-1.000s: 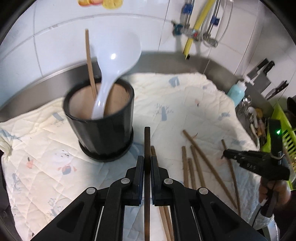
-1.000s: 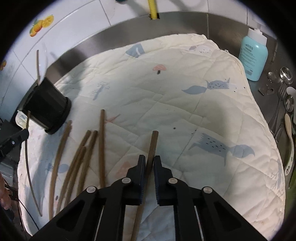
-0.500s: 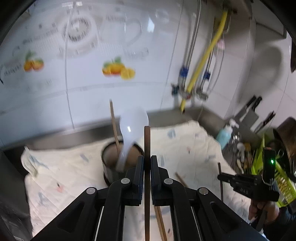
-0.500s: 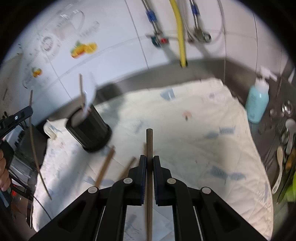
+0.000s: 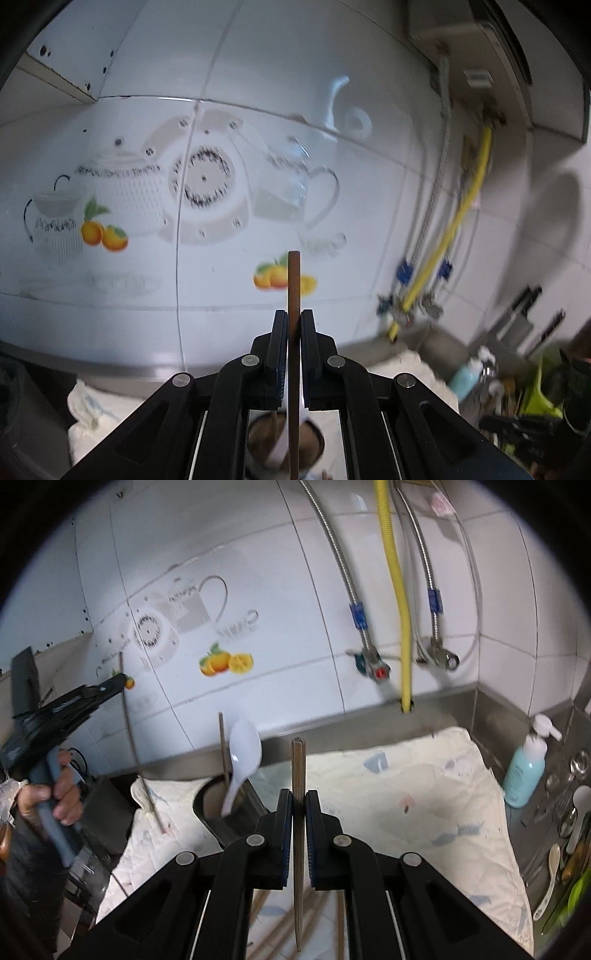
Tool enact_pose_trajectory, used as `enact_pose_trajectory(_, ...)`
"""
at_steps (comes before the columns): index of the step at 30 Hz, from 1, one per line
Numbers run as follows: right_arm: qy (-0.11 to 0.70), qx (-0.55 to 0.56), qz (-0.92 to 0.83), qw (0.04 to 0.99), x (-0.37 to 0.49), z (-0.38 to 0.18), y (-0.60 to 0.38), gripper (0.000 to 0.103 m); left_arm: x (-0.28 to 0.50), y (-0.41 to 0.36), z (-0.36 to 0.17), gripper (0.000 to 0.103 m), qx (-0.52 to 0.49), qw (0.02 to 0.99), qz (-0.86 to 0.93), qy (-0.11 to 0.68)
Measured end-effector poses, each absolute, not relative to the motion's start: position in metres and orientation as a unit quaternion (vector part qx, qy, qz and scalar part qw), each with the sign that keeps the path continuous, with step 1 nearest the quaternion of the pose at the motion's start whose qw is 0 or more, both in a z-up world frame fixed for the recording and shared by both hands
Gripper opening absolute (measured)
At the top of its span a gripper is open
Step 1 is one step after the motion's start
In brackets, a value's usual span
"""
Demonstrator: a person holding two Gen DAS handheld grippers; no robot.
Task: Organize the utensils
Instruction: 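Lower both held chopsticks into the black holder beside the rice paddle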
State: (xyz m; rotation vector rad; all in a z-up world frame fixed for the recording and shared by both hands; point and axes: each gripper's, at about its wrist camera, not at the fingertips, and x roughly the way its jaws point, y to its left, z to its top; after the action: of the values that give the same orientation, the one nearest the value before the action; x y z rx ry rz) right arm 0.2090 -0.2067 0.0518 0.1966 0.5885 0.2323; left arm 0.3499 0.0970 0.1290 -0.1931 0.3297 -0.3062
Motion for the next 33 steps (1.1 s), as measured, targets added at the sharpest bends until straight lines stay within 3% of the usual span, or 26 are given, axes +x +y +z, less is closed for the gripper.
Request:
enact_pose_trajectory(10, 0.265, 0.082, 0.122, 0.953, 0.226, 0.076, -0.186, 0.009, 0.413, 0.104, 0.101, 0.006, -0.131, 0.973, -0.146, 0.122)
enact_pose_trajectory(33, 0.186, 0.083, 0.18, 0.962, 0.299, 0.098, -0.113, 0.009, 0.43, 0.103, 0.011, 0.007, -0.065, 0.962, -0.135, 0.229)
